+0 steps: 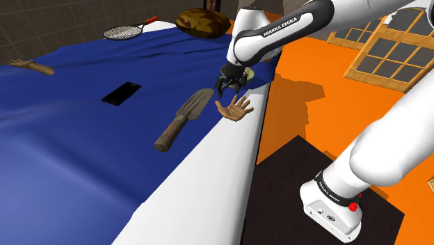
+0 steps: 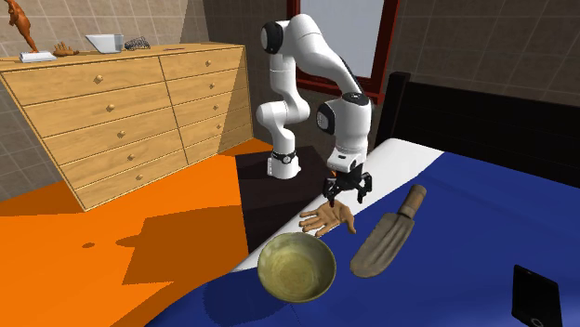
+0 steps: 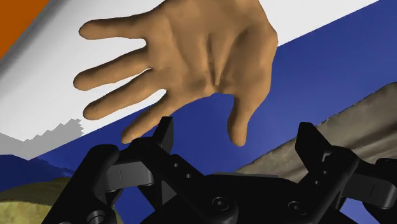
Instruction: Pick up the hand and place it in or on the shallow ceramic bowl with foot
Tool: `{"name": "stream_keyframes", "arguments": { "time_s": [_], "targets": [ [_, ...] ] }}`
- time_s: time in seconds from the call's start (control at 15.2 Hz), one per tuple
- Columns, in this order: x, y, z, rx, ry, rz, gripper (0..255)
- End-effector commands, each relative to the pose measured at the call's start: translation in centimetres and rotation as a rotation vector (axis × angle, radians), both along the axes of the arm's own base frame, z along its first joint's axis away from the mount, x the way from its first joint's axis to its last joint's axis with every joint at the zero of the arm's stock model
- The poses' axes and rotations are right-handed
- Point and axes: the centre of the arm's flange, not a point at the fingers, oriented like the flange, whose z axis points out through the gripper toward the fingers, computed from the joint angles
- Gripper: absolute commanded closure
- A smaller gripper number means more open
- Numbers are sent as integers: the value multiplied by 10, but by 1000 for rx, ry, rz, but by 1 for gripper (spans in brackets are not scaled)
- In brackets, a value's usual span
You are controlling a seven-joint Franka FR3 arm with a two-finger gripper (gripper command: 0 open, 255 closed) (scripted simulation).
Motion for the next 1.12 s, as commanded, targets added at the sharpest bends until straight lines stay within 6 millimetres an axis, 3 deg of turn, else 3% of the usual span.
{"name": "stream_keyframes", "arguments": {
  "time_s": [0.0, 0.13, 0.59, 1.06],
  "targets": [
    [14, 9, -20, 4, 4, 3, 0],
    [24, 14, -33, 6, 6, 5, 0],
    [26, 15, -73, 6, 6, 5, 0],
    [26, 15, -73, 6, 6, 5, 0]
  ]
}}
